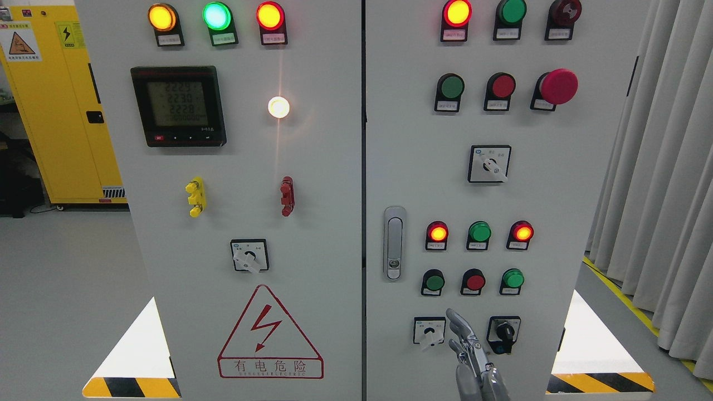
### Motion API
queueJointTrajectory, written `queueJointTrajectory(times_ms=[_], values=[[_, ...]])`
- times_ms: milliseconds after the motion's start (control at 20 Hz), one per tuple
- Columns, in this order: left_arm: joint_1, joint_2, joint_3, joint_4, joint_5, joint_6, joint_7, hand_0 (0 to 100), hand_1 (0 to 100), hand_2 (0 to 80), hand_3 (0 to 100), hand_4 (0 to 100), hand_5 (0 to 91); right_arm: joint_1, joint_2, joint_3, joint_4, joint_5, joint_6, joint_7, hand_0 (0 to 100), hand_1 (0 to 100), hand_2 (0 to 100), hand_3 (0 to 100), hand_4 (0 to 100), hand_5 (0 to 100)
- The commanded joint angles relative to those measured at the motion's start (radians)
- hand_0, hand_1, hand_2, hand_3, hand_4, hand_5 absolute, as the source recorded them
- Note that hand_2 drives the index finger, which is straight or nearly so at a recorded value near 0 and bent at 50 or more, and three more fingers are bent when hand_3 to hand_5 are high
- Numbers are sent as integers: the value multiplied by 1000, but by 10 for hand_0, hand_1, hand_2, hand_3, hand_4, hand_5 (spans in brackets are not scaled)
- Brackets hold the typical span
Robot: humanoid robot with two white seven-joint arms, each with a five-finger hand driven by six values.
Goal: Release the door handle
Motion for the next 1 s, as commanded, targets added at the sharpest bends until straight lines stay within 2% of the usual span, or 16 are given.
queueJointTrajectory(times_ms=[0, 251, 301, 351, 451, 501, 551, 601, 651, 702, 752, 802, 852, 952], values=[[0, 0, 0, 0, 0, -1, 0, 120, 556, 0, 0, 0, 0, 3, -15, 6, -3, 2, 10, 1, 358, 46, 0, 0, 0, 0], [0, 0, 0, 0, 0, -1, 0, 120, 556, 0, 0, 0, 0, 3, -16, 4, -3, 2, 17, -1, 374, 50, 0, 0, 0, 0], [0, 0, 0, 0, 0, -1, 0, 120, 556, 0, 0, 0, 0, 2, -16, 4, -4, 3, 25, 1, 371, 61, 0, 25, 5, 0], [0, 0, 0, 0, 0, -1, 0, 120, 556, 0, 0, 0, 0, 0, -16, 6, -6, 12, 37, 2, 365, 70, 0, 52, 37, 0], [0, 0, 0, 0, 0, -1, 0, 120, 556, 0, 0, 0, 0, -1, -13, 6, -6, 79, 40, 4, 359, 143, 0, 133, 172, 0], [0, 0, 0, 0, 0, -1, 0, 120, 556, 0, 0, 0, 0, -1, -9, 7, -6, 125, 42, 4, 369, 166, 0, 147, 200, 2], [0, 0, 0, 0, 0, -1, 0, 120, 556, 0, 0, 0, 0, -3, -6, 6, -4, 168, 49, 2, 439, 248, 0, 225, 335, 173], [0, 0, 0, 0, 0, -1, 0, 120, 556, 0, 0, 0, 0, -4, -4, 4, -4, 202, 53, 5, 486, 277, 0, 288, 387, 274], [0, 0, 0, 0, 0, -1, 0, 120, 556, 0, 0, 0, 0, -5, -4, 4, -4, 235, 53, 5, 502, 289, 0, 324, 412, 308], [0, 0, 0, 0, 0, -1, 0, 120, 556, 0, 0, 0, 0, -9, -4, 4, -4, 274, 53, 5, 522, 302, 0, 429, 527, 439], [0, 0, 0, 0, 0, -1, 0, 120, 556, 0, 0, 0, 0, -15, -3, 4, -4, 317, 53, 5, 559, 318, 0, 599, 664, 616], [0, 0, 0, 0, 0, -1, 0, 120, 556, 0, 0, 0, 0, -23, -1, 4, -4, 359, 53, 5, 565, 323, 0, 653, 722, 672], [0, 0, 0, 0, 0, -1, 0, 120, 556, 0, 0, 0, 0, -31, -1, 6, -3, 393, 54, 5, 595, 331, 0, 744, 787, 772], [0, 0, 0, 0, 0, -1, 0, 120, 556, 0, 0, 0, 0, -32, 13, 15, -3, 446, 54, 5, 611, 339, 0, 778, 821, 814]])
